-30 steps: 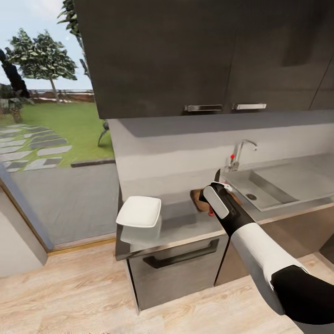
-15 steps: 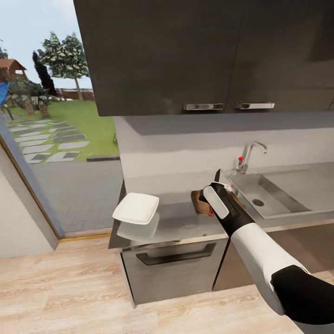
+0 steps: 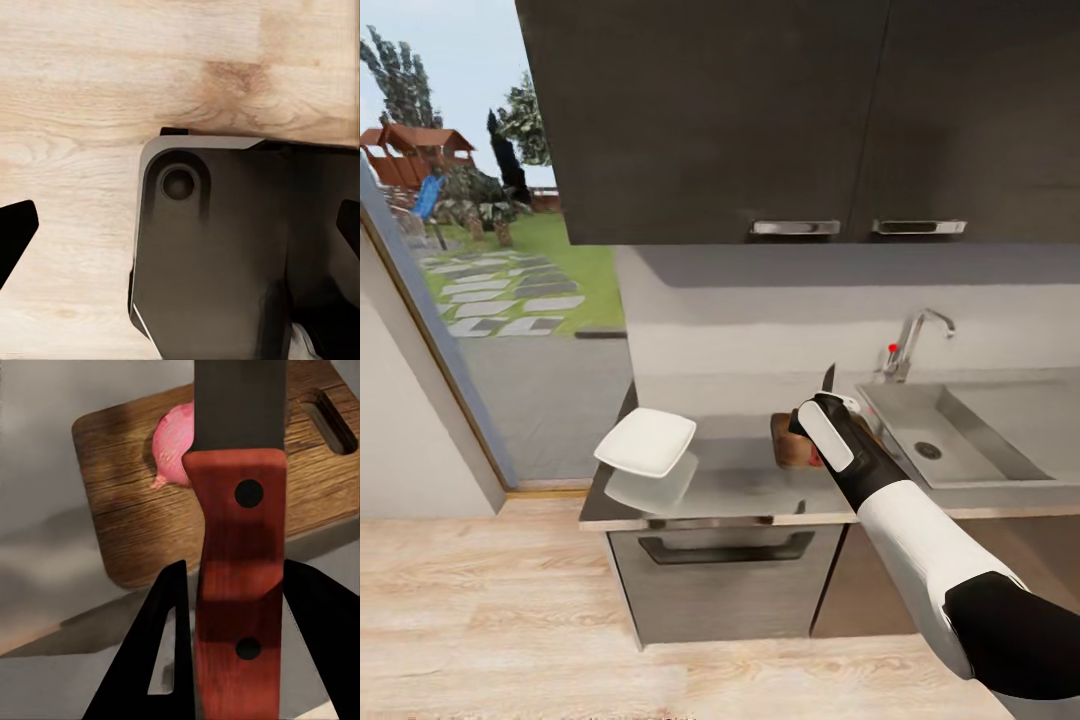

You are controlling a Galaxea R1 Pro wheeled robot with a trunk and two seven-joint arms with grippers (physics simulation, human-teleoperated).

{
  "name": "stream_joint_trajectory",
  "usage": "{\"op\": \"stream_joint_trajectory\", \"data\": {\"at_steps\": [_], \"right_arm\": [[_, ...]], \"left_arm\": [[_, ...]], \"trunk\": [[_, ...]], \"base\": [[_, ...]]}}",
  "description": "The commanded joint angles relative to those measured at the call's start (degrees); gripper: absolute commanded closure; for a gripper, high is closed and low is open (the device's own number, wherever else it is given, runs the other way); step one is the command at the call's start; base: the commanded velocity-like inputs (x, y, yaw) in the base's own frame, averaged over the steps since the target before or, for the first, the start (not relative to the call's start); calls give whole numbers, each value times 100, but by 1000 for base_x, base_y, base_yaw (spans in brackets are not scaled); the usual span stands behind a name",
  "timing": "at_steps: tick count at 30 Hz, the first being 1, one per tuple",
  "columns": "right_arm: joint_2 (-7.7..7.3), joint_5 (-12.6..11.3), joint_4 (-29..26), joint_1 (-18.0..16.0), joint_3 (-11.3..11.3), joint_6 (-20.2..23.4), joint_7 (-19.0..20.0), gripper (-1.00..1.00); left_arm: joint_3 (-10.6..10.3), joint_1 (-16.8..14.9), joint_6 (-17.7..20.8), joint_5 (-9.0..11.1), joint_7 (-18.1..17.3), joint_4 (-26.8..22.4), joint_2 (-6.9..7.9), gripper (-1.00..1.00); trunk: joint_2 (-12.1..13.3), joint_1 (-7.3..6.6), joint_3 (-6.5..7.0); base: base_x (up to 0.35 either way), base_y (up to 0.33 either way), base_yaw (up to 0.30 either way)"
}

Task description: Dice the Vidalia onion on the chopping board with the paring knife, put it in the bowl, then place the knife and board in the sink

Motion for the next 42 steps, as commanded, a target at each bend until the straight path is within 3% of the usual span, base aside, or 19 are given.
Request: {"op": "stream_joint_trajectory", "data": {"at_steps": [1, 29, 42], "right_arm": [[-6, -36, -7, -5, 17, 22, -41, 100], [-14, -36, -7, -7, 17, 22, -40, 100], [2, -36, -7, -8, 23, 20, -40, 100]], "left_arm": [[-49, -12, -44, 45, 1, 27, -4, -100], [-49, -12, -44, 45, 1, 29, 1, -100], [-49, -12, -38, 50, 1, 29, 5, -100]], "trunk": [[-13, 3, -16], [-13, 3, -102], [-13, 3, -65]], "base": [[0, -319, 204], [0, -313, 188], [0, -22, -154]]}}
